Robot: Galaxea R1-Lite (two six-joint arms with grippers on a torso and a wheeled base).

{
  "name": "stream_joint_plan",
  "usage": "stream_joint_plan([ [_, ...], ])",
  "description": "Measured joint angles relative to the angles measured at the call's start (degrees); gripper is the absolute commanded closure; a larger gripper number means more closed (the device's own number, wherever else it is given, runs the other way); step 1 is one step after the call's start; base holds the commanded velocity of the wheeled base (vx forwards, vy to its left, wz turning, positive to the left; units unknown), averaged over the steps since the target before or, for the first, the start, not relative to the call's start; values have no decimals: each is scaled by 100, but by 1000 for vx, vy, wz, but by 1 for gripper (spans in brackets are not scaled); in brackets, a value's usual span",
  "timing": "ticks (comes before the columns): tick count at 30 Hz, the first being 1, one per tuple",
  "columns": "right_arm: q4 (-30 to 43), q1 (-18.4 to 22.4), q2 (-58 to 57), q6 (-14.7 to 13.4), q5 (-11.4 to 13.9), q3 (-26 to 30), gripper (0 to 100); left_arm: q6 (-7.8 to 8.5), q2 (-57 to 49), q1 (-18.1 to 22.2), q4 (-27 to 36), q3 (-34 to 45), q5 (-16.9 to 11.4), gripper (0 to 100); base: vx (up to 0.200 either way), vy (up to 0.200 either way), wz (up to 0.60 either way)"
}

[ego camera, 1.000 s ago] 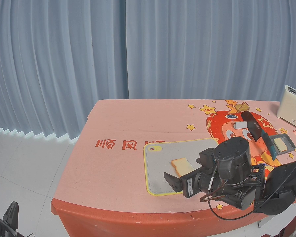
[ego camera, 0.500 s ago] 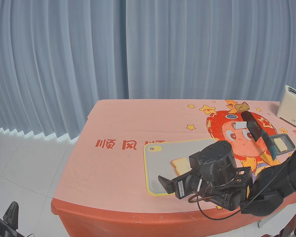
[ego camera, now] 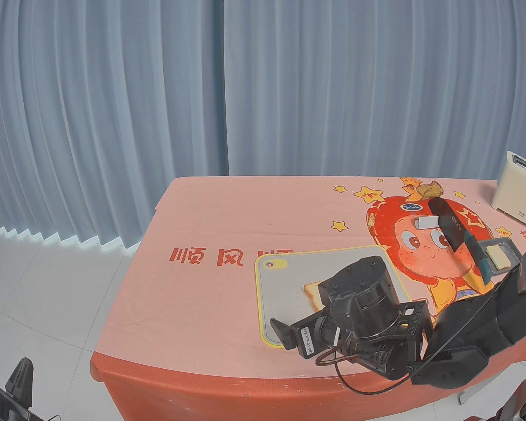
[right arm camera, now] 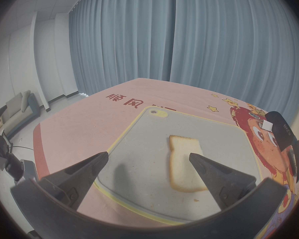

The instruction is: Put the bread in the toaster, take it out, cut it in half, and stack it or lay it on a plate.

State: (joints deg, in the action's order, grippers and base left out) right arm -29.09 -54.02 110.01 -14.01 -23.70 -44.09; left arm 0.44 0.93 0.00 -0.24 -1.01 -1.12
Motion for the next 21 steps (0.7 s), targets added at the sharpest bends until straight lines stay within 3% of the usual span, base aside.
stream_joint_plan([
  [21,95,-83,168,-49,-49,-96,0,0,0,0,0,0,0,100,0,0,0],
])
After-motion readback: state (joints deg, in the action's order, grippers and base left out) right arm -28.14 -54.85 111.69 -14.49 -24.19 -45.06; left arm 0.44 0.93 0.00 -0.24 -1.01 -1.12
